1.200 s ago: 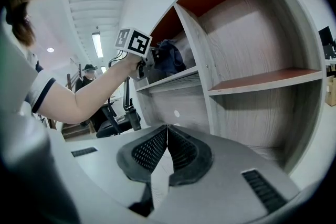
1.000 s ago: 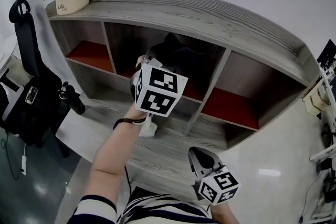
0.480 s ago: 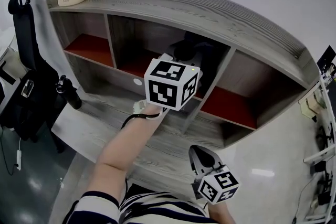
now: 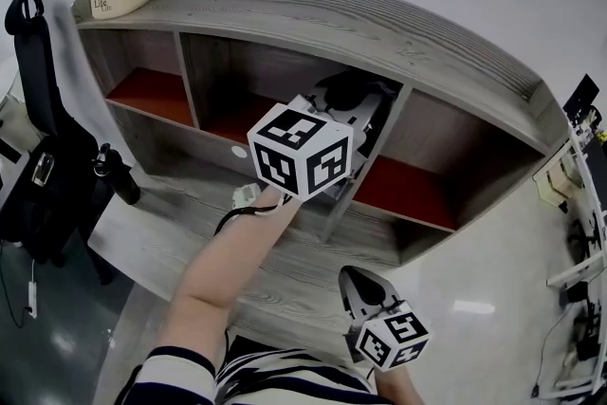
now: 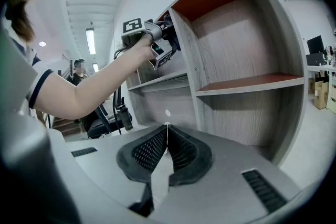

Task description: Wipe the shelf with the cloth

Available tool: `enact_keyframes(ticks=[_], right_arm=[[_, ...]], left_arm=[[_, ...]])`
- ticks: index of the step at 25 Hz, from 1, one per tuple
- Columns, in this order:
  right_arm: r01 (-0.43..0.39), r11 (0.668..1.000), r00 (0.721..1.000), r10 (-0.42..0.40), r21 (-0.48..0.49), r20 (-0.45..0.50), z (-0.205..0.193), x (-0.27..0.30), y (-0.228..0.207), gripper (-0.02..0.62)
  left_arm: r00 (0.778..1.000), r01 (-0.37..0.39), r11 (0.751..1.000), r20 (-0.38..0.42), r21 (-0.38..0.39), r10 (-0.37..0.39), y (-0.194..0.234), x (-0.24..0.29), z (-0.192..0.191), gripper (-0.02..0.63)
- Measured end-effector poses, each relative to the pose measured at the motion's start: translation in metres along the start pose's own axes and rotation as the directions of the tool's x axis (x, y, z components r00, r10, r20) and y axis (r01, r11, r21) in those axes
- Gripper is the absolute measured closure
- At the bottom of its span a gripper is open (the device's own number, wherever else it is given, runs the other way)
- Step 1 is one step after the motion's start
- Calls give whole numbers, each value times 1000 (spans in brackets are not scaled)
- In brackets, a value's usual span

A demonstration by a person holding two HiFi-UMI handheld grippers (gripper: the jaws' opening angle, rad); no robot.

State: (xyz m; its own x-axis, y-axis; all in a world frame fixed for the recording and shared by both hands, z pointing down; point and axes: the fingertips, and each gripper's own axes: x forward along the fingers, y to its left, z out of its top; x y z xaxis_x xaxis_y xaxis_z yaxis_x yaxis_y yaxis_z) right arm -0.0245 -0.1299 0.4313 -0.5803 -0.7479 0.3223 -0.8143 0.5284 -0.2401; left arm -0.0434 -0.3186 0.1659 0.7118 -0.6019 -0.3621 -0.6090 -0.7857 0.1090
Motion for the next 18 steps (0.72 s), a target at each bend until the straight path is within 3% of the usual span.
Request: enact_keyframes(ticks=[11,15,18], right_arm=[[-26,1000,1000,26,-2,-9,-2,3,3,569],[-41,999,999,41,-9,-13,-1,5,6,569],[-53,999,998,52,-13,-17,-2,8,8,569]], left_arm=[[979,104,995,-175,4,-102,-6,-11,-27,571],[955,115,993,-277,24,-104,-9,-23,-46,571],[932,131,988,-350,85,-94,-12,-29,-58,571]])
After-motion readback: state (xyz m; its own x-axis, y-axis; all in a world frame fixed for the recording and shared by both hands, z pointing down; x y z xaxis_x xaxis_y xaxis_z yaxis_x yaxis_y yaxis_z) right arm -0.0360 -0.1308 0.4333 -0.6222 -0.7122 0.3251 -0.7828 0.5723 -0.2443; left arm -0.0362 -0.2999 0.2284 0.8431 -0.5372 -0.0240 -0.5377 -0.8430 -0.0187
